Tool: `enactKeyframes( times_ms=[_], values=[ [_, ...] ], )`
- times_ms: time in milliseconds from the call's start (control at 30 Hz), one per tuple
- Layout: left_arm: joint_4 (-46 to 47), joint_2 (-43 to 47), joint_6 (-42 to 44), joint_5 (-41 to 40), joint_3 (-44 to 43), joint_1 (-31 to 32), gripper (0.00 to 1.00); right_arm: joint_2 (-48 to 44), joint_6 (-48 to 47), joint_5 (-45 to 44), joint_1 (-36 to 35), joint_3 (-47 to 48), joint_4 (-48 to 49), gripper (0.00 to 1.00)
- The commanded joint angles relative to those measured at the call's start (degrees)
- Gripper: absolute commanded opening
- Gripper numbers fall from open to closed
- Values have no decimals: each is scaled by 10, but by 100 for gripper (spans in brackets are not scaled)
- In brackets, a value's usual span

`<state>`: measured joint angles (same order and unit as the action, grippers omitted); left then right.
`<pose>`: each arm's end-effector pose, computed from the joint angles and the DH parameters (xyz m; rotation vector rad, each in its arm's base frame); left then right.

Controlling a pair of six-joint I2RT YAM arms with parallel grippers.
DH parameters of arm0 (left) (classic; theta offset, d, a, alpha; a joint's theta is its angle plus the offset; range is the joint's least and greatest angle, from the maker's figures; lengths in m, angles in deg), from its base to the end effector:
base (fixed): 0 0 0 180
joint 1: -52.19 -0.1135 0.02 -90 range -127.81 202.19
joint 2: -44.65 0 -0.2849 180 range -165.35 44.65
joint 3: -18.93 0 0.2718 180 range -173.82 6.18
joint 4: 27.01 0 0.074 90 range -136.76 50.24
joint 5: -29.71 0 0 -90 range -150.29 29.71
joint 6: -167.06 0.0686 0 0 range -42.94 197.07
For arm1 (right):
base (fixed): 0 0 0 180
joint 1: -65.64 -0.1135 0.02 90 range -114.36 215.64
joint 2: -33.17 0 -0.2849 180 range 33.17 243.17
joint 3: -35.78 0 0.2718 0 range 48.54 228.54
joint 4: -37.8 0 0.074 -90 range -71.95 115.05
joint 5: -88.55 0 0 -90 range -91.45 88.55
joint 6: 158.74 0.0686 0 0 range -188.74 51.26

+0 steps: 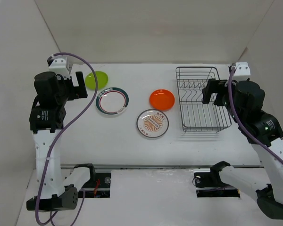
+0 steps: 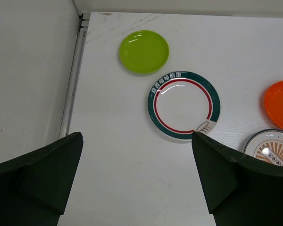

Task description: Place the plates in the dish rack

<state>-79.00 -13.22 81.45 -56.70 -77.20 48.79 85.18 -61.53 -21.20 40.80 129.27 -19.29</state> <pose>0.2202 0.0088 0.4893 0.0602 1.8091 0.0399 0.1746 0.0553 0.4808 -0.0411 1.8271 0.0764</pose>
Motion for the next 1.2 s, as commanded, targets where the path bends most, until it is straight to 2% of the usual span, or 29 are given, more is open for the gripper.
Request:
enactKeyframes(
  times_ms=[0,367,433,500,600,667,733,767,867,1033,1167],
  values=[
    [30,14,-15,-24,8,-2,99,6,-3,-10,-6,1,25,100],
    [70,-46,-45,-49,26,-2,99,1,-14,-9,-6,-10,43,100],
    [112,-71,-62,-36,35,-14,99,6,-14,-2,-6,-10,51,100],
    [138,-103,-81,-12,35,-56,99,6,-14,22,-6,-16,68,100],
    [147,-209,-117,96,-5,-129,99,6,-14,77,-6,-28,89,100],
    [147,-303,-127,182,-33,-152,99,6,-14,108,-11,-36,113,100],
    [147,-355,-133,230,-62,-166,99,12,-14,138,-11,-52,129,100],
    [159,-399,-133,238,-62,-172,99,13,-14,138,-19,-52,129,100],
    [209,-451,-144,252,-86,-172,99,19,-14,132,-32,-58,129,100],
    [215,-597,-152,352,-168,-178,99,24,-9,112,-50,-64,134,100],
    [223,-665,-158,353,-234,-178,99,19,13,70,-71,-72,134,100]
  ],
)
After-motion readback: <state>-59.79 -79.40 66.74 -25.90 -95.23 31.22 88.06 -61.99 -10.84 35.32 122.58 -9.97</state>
